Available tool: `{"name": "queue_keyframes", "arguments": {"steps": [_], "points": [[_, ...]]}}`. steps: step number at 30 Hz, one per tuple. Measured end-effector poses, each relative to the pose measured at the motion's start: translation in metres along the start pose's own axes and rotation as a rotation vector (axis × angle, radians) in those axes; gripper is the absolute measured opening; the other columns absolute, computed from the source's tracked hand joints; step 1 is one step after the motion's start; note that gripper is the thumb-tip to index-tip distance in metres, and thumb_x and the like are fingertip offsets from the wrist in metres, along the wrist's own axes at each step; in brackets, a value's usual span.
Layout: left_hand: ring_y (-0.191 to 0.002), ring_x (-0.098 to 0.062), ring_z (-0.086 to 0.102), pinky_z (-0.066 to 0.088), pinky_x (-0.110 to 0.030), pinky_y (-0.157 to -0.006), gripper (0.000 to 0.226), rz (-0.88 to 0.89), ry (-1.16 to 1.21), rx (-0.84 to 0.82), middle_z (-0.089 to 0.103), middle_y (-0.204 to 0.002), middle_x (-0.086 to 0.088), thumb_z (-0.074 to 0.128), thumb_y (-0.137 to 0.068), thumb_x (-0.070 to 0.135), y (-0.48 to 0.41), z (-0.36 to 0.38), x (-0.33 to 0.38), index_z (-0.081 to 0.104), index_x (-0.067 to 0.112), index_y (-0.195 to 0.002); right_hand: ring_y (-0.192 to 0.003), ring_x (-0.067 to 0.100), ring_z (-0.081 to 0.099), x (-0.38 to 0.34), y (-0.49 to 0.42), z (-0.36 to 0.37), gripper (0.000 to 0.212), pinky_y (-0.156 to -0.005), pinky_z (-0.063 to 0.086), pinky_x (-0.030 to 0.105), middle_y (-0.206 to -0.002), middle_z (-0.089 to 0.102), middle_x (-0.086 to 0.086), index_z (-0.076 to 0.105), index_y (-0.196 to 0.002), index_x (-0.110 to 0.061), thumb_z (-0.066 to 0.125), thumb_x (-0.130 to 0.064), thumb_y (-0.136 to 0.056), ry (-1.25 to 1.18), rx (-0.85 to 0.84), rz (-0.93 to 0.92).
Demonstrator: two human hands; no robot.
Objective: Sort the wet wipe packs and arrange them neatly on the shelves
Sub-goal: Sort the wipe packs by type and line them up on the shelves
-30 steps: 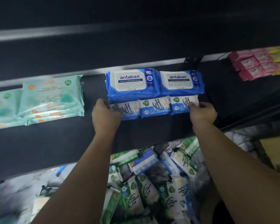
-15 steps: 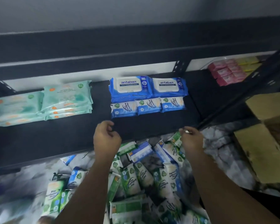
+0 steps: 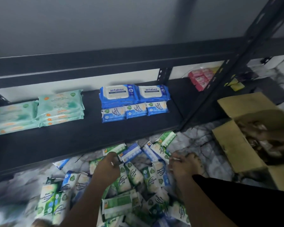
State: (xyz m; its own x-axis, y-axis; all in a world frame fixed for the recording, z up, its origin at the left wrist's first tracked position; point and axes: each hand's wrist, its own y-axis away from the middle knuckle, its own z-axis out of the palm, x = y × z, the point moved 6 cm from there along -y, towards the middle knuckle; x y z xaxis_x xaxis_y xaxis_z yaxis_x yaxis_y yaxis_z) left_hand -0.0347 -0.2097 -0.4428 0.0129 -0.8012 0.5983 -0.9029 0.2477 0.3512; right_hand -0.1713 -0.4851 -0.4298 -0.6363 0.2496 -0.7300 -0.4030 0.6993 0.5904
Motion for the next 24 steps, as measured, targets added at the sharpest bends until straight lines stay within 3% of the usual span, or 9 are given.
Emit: {"name": "queue_keyframes", "arguments": {"steps": [2, 3, 5, 7, 9, 11, 14, 19, 24], "points": [[-0.077, -0.026, 0.064, 0.045, -0.031, -0.064, 0.03, -0.008, -0.022, -0.075, 0.066, -0.093, -0.005, 0.053, -0.09, 0.011, -0.007, 0.009, 0.003, 0.056, 0.022, -0.118, -0.071, 0.012, 0.054, -0.011, 0.0, -0.007, 0.02, -0.067, 0.05, 0.023, -0.099, 0.067, 0.013, 0.069, -0.111, -0.006, 0.063, -0.003, -0.092, 0.072, -0.024, -0.045], [-0.071, -0.021, 0.061, 0.045, -0.03, -0.061, 0.031, -0.01, -0.037, -0.103, 0.063, -0.089, -0.003, 0.053, -0.088, 0.013, -0.011, 0.013, 0.004, 0.055, 0.023, -0.118, -0.07, 0.004, 0.048, -0.015, 0.001, -0.01, 0.017, -0.062, 0.045, 0.01, -0.096, 0.064, 0.006, 0.068, -0.108, -0.009, 0.062, -0.003, -0.093, 0.065, -0.012, -0.034], [-0.068, -0.019, 0.057, 0.042, -0.028, -0.057, 0.036, -0.003, -0.071, -0.133, 0.058, -0.091, -0.003, 0.052, -0.086, 0.023, -0.019, 0.024, 0.002, 0.054, 0.022, -0.122, -0.068, -0.004, 0.038, -0.017, -0.007, 0.0, 0.018, -0.056, 0.041, 0.004, -0.086, 0.054, -0.003, 0.06, -0.103, -0.018, 0.058, -0.001, -0.096, 0.099, -0.078, -0.054], [-0.083, -0.026, 0.062, 0.045, -0.029, -0.066, 0.047, 0.015, -0.133, -0.15, 0.062, -0.106, -0.007, 0.048, -0.087, 0.034, -0.027, 0.037, -0.002, 0.053, 0.019, -0.131, -0.072, 0.0, 0.047, 0.002, -0.029, 0.01, 0.019, -0.064, 0.045, 0.01, -0.101, 0.064, 0.014, 0.059, -0.101, -0.019, 0.059, -0.001, -0.095, 0.235, -0.097, -0.021], [-0.1, -0.027, 0.063, 0.051, -0.031, -0.079, 0.054, 0.006, -0.187, -0.168, 0.063, -0.118, -0.007, 0.049, -0.087, 0.037, -0.036, 0.049, -0.007, 0.051, 0.02, -0.138, -0.071, 0.019, 0.058, 0.02, -0.046, 0.027, 0.013, -0.064, 0.052, 0.029, -0.109, 0.065, 0.025, 0.068, -0.102, -0.003, 0.066, 0.003, -0.09, 0.373, -0.153, 0.008], [-0.111, -0.027, 0.061, 0.054, -0.04, -0.09, 0.059, 0.021, -0.214, -0.173, 0.06, -0.128, -0.005, 0.052, -0.087, 0.037, -0.044, 0.061, -0.006, 0.047, 0.024, -0.145, -0.067, 0.022, 0.057, 0.039, -0.064, 0.039, 0.011, -0.058, 0.047, 0.027, -0.098, 0.062, 0.015, 0.068, -0.101, 0.001, 0.059, -0.002, -0.095, 0.544, -0.174, 0.051], [-0.128, -0.027, 0.051, 0.047, -0.042, -0.104, 0.061, 0.094, -0.278, -0.123, 0.051, -0.144, -0.005, 0.058, -0.092, 0.031, -0.057, 0.075, 0.002, 0.043, 0.019, -0.15, -0.098, 0.028, 0.064, 0.053, -0.073, 0.054, 0.026, -0.082, 0.048, 0.033, -0.11, 0.065, 0.011, 0.066, -0.118, -0.01, 0.052, -0.017, -0.098, 0.819, -0.25, -0.023], [-0.127, -0.028, 0.044, 0.047, -0.046, -0.098, 0.067, 0.07, -0.473, -0.065, 0.042, -0.144, -0.002, 0.057, -0.093, 0.047, -0.071, 0.093, 0.01, 0.034, 0.022, -0.151, -0.111, 0.03, 0.063, 0.068, -0.072, 0.068, 0.044, -0.086, 0.048, 0.032, -0.119, 0.065, 0.011, 0.06, -0.121, -0.011, 0.059, -0.047, -0.096, 0.897, -0.143, -0.051], [-0.124, -0.027, 0.043, 0.046, -0.045, -0.097, 0.075, 0.052, -0.54, -0.081, 0.034, -0.139, -0.004, 0.062, -0.09, 0.056, -0.087, 0.106, 0.01, 0.028, 0.026, -0.149, -0.091, 0.026, 0.069, 0.074, -0.084, 0.065, 0.043, -0.078, 0.056, 0.033, -0.101, 0.07, 0.006, 0.068, -0.109, -0.019, 0.066, -0.053, -0.084, 0.863, -0.077, -0.101]]}}
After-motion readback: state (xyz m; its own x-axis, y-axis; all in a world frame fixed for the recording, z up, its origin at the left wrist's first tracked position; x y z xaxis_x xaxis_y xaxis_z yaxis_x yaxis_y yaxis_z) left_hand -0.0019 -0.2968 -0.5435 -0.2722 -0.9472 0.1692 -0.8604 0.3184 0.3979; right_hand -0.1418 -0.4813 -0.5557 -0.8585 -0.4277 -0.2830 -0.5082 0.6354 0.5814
